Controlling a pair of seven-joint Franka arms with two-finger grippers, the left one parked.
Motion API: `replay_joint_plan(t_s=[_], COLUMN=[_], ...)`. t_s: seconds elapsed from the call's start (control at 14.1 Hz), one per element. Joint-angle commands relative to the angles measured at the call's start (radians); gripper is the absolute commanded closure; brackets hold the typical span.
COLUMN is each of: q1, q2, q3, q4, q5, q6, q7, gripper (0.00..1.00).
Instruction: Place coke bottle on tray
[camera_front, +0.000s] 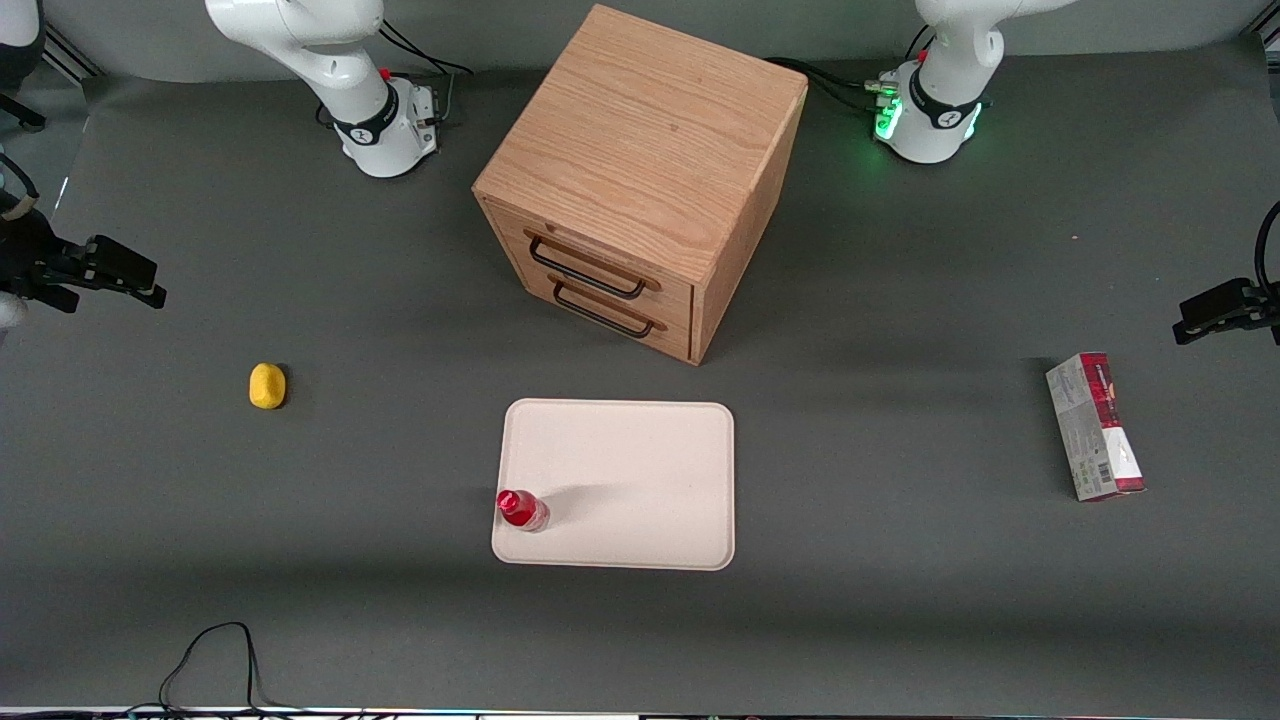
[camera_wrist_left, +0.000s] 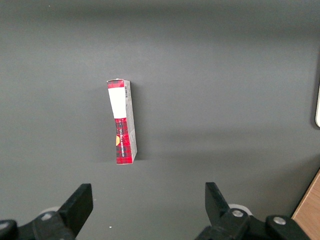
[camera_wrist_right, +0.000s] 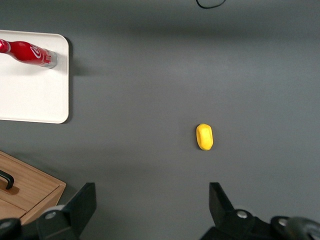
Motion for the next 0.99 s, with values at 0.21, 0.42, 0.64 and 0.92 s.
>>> replay_joint_plan(t_s=[0.21, 0.42, 0.64, 0.92], q1=[-0.002, 0.003, 0.055, 0.054], q2=[-0.038, -0.041, -0.041, -0.041], q3=[0.007, 0.006, -0.053, -0.054], q4=[-0.040, -0.041, -0.040, -0.038], q5=[0.000, 0.000, -0.002, -0.002], q6=[0.021, -0.001, -0.010, -0.010], q7=[-0.007, -0.005, 0.001, 0.001], gripper=[0.00, 0.00, 0.00, 0.00])
